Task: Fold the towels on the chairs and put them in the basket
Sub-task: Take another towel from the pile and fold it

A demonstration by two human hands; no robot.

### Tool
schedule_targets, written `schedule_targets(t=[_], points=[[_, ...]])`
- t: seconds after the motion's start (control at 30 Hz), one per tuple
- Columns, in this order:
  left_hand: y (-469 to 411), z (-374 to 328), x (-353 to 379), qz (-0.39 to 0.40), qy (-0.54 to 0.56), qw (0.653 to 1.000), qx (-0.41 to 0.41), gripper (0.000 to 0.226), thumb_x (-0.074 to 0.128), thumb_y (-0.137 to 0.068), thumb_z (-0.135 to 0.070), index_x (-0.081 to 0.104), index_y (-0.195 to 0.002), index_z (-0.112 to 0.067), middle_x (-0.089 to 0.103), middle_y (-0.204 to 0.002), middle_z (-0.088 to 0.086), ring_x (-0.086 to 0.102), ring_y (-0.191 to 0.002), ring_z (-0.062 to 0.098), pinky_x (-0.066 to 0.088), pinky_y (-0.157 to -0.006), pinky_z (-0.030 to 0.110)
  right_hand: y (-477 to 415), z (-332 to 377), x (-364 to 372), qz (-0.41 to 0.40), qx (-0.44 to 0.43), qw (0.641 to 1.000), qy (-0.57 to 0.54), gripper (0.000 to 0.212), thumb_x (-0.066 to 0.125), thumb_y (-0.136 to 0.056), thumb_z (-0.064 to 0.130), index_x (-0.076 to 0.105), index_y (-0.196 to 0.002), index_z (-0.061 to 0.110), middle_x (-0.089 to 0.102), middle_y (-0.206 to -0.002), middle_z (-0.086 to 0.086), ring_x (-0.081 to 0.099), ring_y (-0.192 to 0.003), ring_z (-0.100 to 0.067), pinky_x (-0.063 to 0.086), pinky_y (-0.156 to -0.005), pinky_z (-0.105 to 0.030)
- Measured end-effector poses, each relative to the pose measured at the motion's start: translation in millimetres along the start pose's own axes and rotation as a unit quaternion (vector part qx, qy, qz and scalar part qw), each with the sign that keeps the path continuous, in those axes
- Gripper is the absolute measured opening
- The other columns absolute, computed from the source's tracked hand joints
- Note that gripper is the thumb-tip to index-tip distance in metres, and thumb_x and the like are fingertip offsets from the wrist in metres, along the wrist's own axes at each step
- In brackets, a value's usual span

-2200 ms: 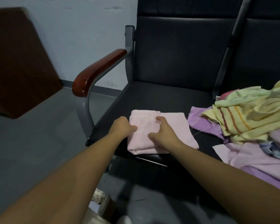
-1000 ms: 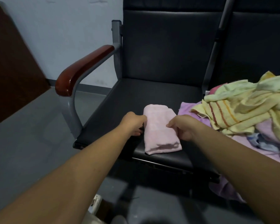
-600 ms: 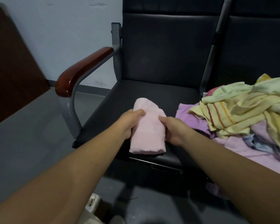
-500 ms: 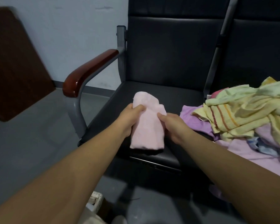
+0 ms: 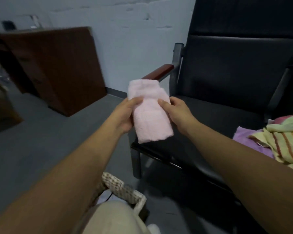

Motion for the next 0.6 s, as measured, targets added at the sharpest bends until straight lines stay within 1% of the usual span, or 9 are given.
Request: schedule_targets(t=[0.07, 0.1, 0.2, 0.3, 0.37, 0.43, 0.47, 0.5, 0.6], points=[[5, -6, -42, -0.037, 0.012, 0.999, 0.011, 0.043, 0.068, -0.09, -0.009, 0.061, -0.131, -0.019, 0.073, -0.118, 0.011, 0.07, -0.107, 0.033, 0.06, -0.082, 0.053, -4, 5, 38, 0.029, -0.011, 0.999, 0.034, 0.021, 0.066, -0.094, 0.034, 0.063, -0.091, 0.013, 0.069, -0.091, -0.003, 0.065, -0.082, -0.02, 0.052, -0.066, -0.033], [9, -6, -63, -0.056, 0.015, 0.998, 0.013, 0.044, 0.068, -0.09, -0.008, 0.061, -0.132, -0.02, 0.072, -0.12, 0.011, 0.069, -0.108, 0.034, 0.059, -0.084, 0.055, -5, 4, 57, 0.045, -0.013, 0.998, 0.046, 0.021, 0.066, -0.094, 0.033, 0.063, -0.092, 0.012, 0.069, -0.091, -0.002, 0.065, -0.081, -0.02, 0.051, -0.066, -0.032], [26, 3, -126, -0.111, 0.022, 0.994, 0.004, 0.045, 0.069, -0.09, -0.006, 0.06, -0.132, -0.019, 0.07, -0.123, 0.011, 0.068, -0.11, 0.036, 0.055, -0.089, 0.061, -7, -9, 117, 0.102, -0.002, 0.992, 0.071, 0.021, 0.066, -0.094, 0.033, 0.065, -0.1, 0.013, 0.07, -0.095, -0.002, 0.065, -0.086, -0.02, 0.052, -0.072, -0.033], [44, 27, -183, -0.158, 0.026, 0.987, -0.018, 0.042, 0.066, -0.092, -0.007, 0.058, -0.133, -0.017, 0.069, -0.125, 0.013, 0.067, -0.111, 0.037, 0.053, -0.091, 0.063, -1, -38, 170, 0.166, 0.031, 0.981, 0.099, 0.021, 0.065, -0.095, 0.034, 0.065, -0.105, 0.015, 0.07, -0.101, -0.002, 0.067, -0.091, -0.021, 0.055, -0.081, -0.039], [56, 49, -218, -0.185, 0.017, 0.982, -0.035, 0.042, 0.063, -0.094, -0.007, 0.057, -0.134, -0.016, 0.068, -0.126, 0.014, 0.067, -0.112, 0.036, 0.053, -0.092, 0.062, 7, -66, 202, 0.204, 0.051, 0.971, 0.112, 0.023, 0.066, -0.094, 0.033, 0.066, -0.107, 0.013, 0.071, -0.105, -0.004, 0.067, -0.094, -0.023, 0.056, -0.084, -0.041], [69, 79, -247, -0.203, 0.02, 0.978, -0.054, 0.041, 0.061, -0.095, -0.008, 0.057, -0.135, -0.015, 0.068, -0.126, 0.015, 0.066, -0.113, 0.037, 0.054, -0.091, 0.061, 17, -97, 229, 0.231, 0.071, 0.963, 0.12, 0.024, 0.067, -0.094, 0.029, 0.066, -0.108, 0.009, 0.071, -0.105, -0.007, 0.067, -0.092, -0.024, 0.056, -0.078, -0.037], [76, 96, -260, -0.21, 0.032, 0.975, -0.064, 0.04, 0.06, -0.095, -0.007, 0.057, -0.134, -0.015, 0.068, -0.126, 0.015, 0.066, -0.113, 0.037, 0.055, -0.091, 0.059, 25, -112, 241, 0.248, 0.082, 0.957, 0.127, 0.024, 0.067, -0.094, 0.028, 0.066, -0.107, 0.008, 0.07, -0.104, -0.009, 0.066, -0.09, -0.024, 0.054, -0.073, -0.034], [85, 114, -273, -0.224, 0.044, 0.971, -0.073, 0.039, 0.059, -0.095, -0.006, 0.057, -0.134, -0.014, 0.068, -0.126, 0.017, 0.066, -0.114, 0.037, 0.056, -0.09, 0.056, 32, -128, 252, 0.268, 0.094, 0.949, 0.137, 0.024, 0.067, -0.094, 0.027, 0.066, -0.106, 0.006, 0.07, -0.102, -0.01, 0.066, -0.088, -0.025, 0.053, -0.071, -0.034], [115, 171, -302, -0.253, 0.068, 0.958, -0.112, 0.041, 0.06, -0.095, -0.009, 0.057, -0.135, -0.014, 0.066, -0.127, 0.019, 0.064, -0.118, 0.036, 0.057, -0.089, 0.048, 56, -178, 277, 0.332, 0.142, 0.92, 0.154, 0.018, 0.067, -0.094, 0.02, 0.067, -0.103, 0.004, 0.07, -0.1, -0.013, 0.066, -0.086, -0.026, 0.054, -0.075, -0.039]])
Point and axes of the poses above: each hand's wrist, its own y-axis away from the middle knuckle, its own x-axis out of the palm, z = x × y, the point moved 6 cm from there along -y, towards the middle knuckle
